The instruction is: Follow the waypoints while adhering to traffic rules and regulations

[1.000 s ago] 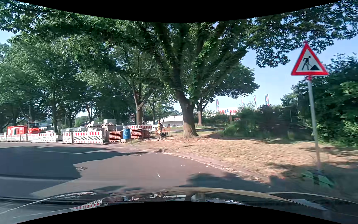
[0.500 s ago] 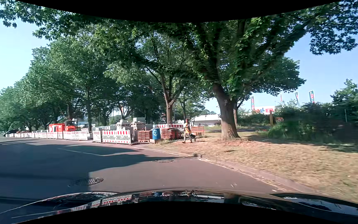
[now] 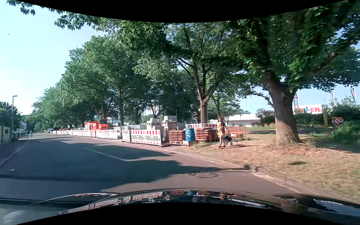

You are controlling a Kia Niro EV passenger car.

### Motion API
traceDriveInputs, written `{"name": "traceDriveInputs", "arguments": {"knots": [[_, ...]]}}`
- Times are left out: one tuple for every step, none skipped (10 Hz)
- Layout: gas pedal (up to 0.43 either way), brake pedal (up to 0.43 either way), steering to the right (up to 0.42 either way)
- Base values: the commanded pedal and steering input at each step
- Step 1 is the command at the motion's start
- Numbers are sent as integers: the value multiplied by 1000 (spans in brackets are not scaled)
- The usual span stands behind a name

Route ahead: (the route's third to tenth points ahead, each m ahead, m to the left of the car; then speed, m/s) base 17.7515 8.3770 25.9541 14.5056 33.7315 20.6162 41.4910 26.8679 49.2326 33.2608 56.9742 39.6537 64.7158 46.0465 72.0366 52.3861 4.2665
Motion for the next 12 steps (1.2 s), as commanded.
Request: {"name": "traceDriveInputs", "arguments": {"knots": [[110,0,-334],[110,0,-330],[110,0,-323],[110,0,-315],[110,0,-306],[110,0,-295],[110,0,-279],[110,0,-264],[110,0,-245],[110,0,-231],[110,0,-223],[110,0,-215]]}}
